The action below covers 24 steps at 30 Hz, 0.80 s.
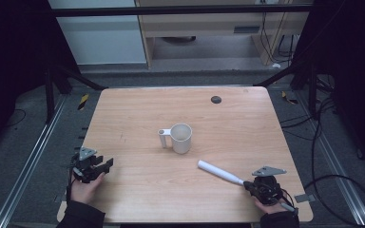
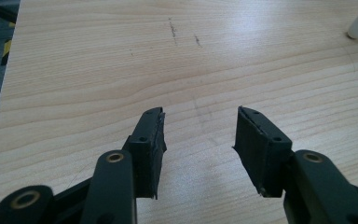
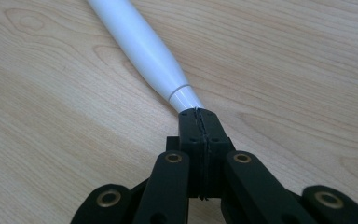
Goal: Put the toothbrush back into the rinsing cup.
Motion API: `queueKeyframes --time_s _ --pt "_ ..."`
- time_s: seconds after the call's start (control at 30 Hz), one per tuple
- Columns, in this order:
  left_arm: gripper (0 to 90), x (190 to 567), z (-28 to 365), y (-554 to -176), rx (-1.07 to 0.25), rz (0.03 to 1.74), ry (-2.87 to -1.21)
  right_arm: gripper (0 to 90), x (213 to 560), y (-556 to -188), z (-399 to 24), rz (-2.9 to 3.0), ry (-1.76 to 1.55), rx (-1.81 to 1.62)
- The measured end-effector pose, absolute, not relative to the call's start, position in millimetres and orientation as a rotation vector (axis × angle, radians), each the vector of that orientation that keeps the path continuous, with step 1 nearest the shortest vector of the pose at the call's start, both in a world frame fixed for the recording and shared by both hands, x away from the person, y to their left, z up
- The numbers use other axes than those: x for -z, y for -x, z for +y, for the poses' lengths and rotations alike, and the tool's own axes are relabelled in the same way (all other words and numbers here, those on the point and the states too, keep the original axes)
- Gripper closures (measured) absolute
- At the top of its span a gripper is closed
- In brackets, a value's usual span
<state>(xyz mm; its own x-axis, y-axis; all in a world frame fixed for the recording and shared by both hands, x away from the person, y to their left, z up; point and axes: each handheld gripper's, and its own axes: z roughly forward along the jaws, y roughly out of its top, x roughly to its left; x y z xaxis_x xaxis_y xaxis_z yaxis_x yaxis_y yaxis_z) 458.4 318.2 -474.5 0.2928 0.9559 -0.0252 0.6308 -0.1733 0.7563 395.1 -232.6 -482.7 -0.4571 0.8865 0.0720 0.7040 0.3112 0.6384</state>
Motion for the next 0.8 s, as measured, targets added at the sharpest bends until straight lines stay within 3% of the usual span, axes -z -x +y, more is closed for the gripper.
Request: queueKeyframes --time_s 0.8 --pt "51.3 475 317 -459 -0.618 1.416 -1.9 89.4 484 -412 -237 2.231 -1.468 -0.829"
